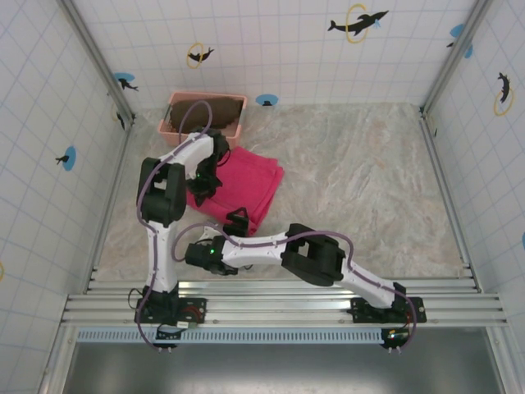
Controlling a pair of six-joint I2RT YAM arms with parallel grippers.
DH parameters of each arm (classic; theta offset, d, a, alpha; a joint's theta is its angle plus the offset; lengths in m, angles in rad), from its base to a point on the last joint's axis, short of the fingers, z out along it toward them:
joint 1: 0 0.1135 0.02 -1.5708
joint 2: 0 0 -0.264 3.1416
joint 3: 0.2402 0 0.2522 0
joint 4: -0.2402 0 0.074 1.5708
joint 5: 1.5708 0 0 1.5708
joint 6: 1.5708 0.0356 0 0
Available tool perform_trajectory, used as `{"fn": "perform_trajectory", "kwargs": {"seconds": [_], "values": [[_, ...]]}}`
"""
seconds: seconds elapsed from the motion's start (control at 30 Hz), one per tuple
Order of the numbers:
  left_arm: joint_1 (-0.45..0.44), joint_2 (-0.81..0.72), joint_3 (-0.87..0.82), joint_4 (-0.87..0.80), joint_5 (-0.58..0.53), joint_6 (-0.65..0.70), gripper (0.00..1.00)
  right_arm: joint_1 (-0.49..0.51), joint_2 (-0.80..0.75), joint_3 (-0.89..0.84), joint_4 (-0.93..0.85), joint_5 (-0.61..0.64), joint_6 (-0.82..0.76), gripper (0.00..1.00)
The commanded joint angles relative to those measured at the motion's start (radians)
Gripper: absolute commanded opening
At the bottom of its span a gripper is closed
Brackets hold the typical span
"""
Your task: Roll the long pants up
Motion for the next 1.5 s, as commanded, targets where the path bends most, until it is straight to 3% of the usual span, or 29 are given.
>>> {"fn": "perform_trajectory", "kwargs": {"seconds": [0.0, 0.07, 0.17, 0.5, 0.53, 0.6, 0.67, 0.7, 0.9, 1.0, 1.1, 1.27, 1.47], "values": [[-0.014, 0.063, 0.011, -0.046, 0.061, -0.003, 0.00, -0.010, 0.066, 0.010, -0.036, 0.064, 0.008, 0.99], [-0.014, 0.068, 0.028, -0.063, 0.055, 0.000, 0.00, -0.015, 0.082, 0.008, -0.037, 0.090, 0.010, 0.97], [-0.015, 0.071, 0.039, -0.077, 0.048, 0.003, 0.00, -0.018, 0.096, 0.004, -0.038, 0.116, 0.011, 0.85], [-0.025, 0.099, 0.085, -0.103, 0.037, 0.005, 0.00, -0.018, 0.119, 0.007, -0.040, 0.135, -0.021, 0.85], [-0.029, 0.102, 0.086, -0.102, 0.038, 0.004, 0.00, -0.019, 0.120, 0.006, -0.039, 0.125, -0.026, 0.77], [-0.031, 0.106, 0.090, -0.101, 0.046, 0.003, 0.00, -0.023, 0.119, 0.001, -0.043, 0.101, -0.026, 0.51], [-0.033, 0.105, 0.093, -0.096, 0.050, 0.011, 0.00, -0.031, 0.116, -0.002, -0.062, 0.075, -0.009, 0.11], [-0.034, 0.103, 0.095, -0.091, 0.052, 0.016, 0.00, -0.035, 0.117, -0.004, -0.075, 0.068, 0.003, 0.00], [-0.035, 0.041, 0.072, 0.025, 0.059, 0.117, 0.00, -0.052, 0.079, -0.052, -0.086, -0.040, 0.045, 0.00], [-0.032, -0.066, -0.014, 0.160, 0.053, 0.170, 0.44, -0.059, 0.034, -0.103, -0.047, -0.140, 0.035, 0.00], [-0.018, -0.177, -0.095, 0.256, 0.027, 0.207, 0.97, -0.071, -0.027, -0.174, 0.007, -0.256, -0.011, 0.00], [0.048, -0.352, -0.200, 0.396, 0.036, 0.312, 0.97, -0.115, -0.156, -0.278, 0.063, -0.491, -0.094, 0.00], [0.088, -0.542, -0.411, 0.648, 0.203, 0.369, 0.97, -0.234, -0.274, -0.366, 0.103, -0.802, -0.152, 0.00]]}}
